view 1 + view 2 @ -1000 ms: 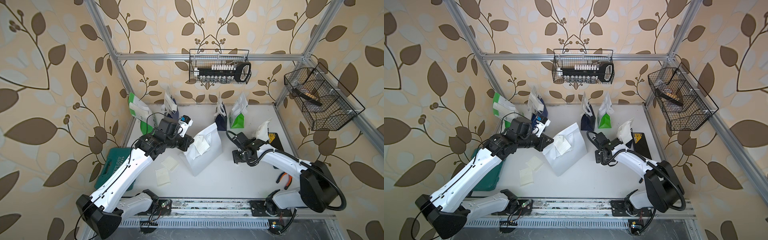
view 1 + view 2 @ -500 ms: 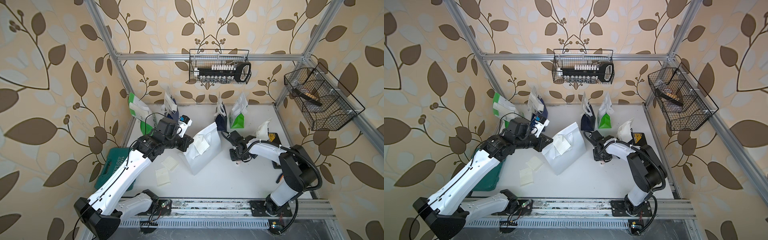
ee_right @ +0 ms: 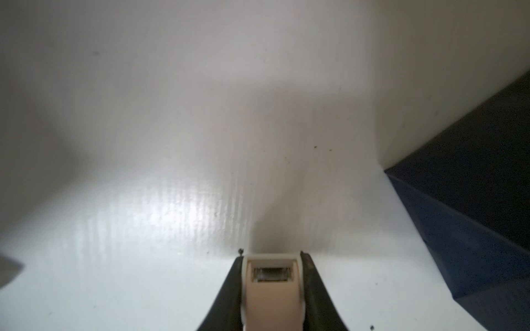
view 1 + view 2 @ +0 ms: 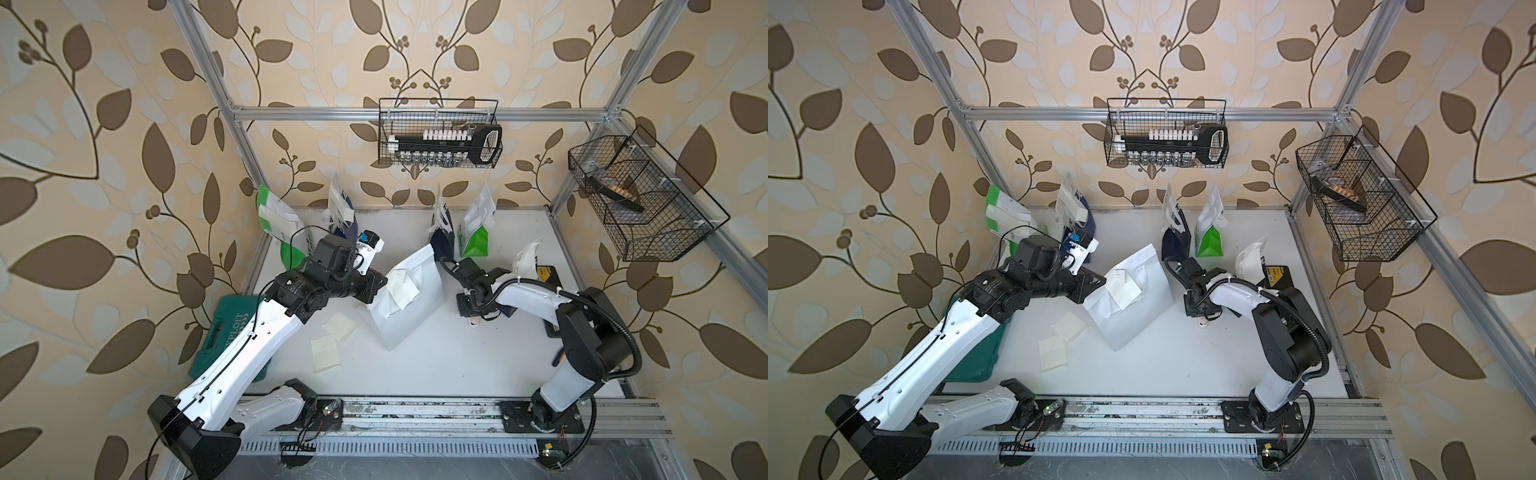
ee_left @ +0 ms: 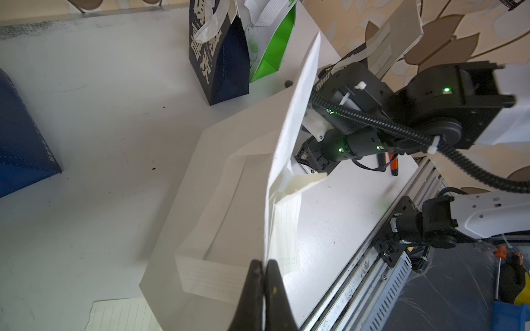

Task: Staple the receipts to the bags
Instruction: Pick up the stapler from the center of the board, then place the stapler in the takeout bag.

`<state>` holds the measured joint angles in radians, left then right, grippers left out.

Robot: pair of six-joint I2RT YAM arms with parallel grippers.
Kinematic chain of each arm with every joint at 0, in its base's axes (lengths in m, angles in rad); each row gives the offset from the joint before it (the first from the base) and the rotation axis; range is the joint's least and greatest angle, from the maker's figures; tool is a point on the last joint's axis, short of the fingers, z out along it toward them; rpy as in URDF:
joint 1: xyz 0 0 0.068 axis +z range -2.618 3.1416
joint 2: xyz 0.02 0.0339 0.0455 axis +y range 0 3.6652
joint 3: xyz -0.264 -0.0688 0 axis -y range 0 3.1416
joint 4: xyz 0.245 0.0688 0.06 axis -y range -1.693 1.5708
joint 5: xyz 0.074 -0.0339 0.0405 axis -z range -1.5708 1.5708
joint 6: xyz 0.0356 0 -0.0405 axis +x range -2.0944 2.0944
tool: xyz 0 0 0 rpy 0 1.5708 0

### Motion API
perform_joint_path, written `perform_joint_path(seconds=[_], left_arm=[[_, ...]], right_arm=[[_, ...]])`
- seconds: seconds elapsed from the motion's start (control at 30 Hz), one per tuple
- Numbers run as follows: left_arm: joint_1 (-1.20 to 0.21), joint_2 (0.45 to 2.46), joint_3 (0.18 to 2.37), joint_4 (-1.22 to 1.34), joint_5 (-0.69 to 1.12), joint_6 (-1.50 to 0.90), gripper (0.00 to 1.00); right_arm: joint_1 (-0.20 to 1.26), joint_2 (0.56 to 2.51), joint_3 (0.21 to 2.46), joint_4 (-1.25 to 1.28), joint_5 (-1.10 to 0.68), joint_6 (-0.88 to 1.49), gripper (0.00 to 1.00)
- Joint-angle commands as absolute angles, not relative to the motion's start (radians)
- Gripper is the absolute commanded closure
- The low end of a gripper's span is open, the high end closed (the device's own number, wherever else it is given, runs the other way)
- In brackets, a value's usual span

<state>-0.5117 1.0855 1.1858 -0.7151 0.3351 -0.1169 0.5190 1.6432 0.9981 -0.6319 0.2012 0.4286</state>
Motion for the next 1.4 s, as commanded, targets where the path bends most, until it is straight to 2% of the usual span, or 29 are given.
perform_joint_path(seconds=[0.0,0.2,0.33,0.5,0.73,1.07,1.37], left_arm=[[-0.519,1.055,1.206,-0.698,0.331,-0.152,1.0],[-0.52,1.045,1.198,-0.673,0.323,-0.208,1.0],[-0.519,1.041,1.192,-0.651,0.31,-0.259,1.0],[-0.52,1.038,1.185,-0.622,0.29,-0.326,1.0],[-0.519,1.04,1.184,-0.615,0.254,-0.413,1.0],[-0.519,1.027,1.172,-0.573,0.257,-0.507,1.0],[-0.52,1.011,1.178,-0.553,0.301,-0.554,1.0]], right_arm=[[0.563,1.499,1.036,-0.622,0.238,0.428,1.0],[0.618,1.227,1.094,-0.604,0.235,0.45,1.0],[0.756,1.144,1.234,-0.548,0.309,0.435,1.0],[0.853,1.181,1.288,-0.29,0.245,0.519,1.0],[0.915,1.282,1.246,0.068,0.272,0.67,1.0],[0.972,1.342,1.16,0.311,0.376,0.739,1.0],[0.994,1.399,1.124,0.469,0.379,0.63,1.0]])
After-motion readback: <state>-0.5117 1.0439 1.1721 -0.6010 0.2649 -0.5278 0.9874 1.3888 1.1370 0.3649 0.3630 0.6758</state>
